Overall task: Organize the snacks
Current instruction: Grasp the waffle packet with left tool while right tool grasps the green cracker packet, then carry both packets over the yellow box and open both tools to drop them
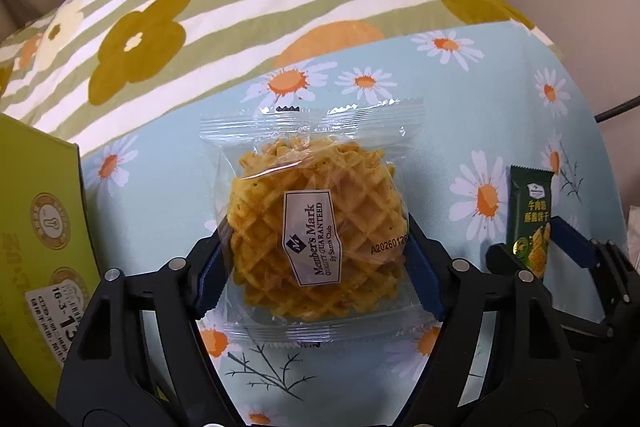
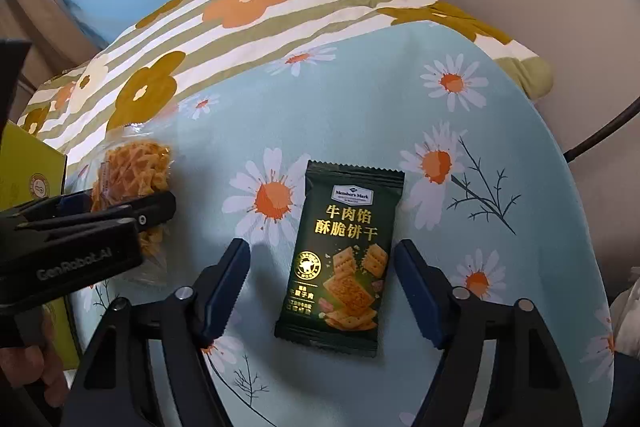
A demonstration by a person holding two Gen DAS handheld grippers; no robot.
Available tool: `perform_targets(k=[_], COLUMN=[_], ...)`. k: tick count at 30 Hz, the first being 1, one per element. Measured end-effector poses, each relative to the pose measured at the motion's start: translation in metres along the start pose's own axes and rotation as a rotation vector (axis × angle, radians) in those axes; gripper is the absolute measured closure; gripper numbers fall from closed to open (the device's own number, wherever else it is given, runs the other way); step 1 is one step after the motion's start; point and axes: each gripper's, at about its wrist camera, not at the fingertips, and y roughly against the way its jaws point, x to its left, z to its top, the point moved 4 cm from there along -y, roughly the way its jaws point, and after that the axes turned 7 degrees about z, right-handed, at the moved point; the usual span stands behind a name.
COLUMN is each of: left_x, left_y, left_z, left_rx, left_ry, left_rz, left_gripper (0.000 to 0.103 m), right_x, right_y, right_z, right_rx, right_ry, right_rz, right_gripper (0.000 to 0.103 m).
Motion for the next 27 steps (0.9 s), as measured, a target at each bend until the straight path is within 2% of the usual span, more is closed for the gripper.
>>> perform_targets(k=[3, 5, 7, 8, 16, 21, 27], left_x=[0.003, 0.004, 0.005, 0.006, 0.006, 0.001, -0.003], left_y=[0.006, 0.009, 0.012, 0.014, 0.042, 0.071, 0.120], left_z=[0.000, 0.000, -0.001, -0.001, -0.002, -0.002, -0.003], left_rx=[-0.007, -0.014, -0.018, -0.020, -0.068, -0.119, -0.196], left_ry=[0.013, 0.012, 0.014, 0.017, 0.038, 0.036, 0.061], left_rz=[-0.009, -0.003, 0.001, 0.001, -0.006, -0.009, -0.029], left_gripper=[0.029, 0.029, 0.029, 0.029, 0.029, 0.029, 0.029], right_x=[0.002, 0.005, 0.006, 0.005, 0.001, 0.001, 0.009], right_y=[-0.001, -0.002, -0.001, 0.000, 0.017, 0.050, 0.095], right_z=[-0.001, -0.002, -0.002, -0.002, 0.001, 0.007, 0.012], right_rx=[-0.015, -0.024, -0.037, -0.043, -0.079, -0.139, -0.165], right_ry=[0.015, 0.043, 0.068, 0.074, 0.057, 0.070, 0.131], right_rz=[-0.019, -0.040, -0.054, -0.055, 0.016, 0.041, 0.099], right_gripper=[0.034, 0.041, 0.058, 0.062, 0.063, 0.063, 0.063])
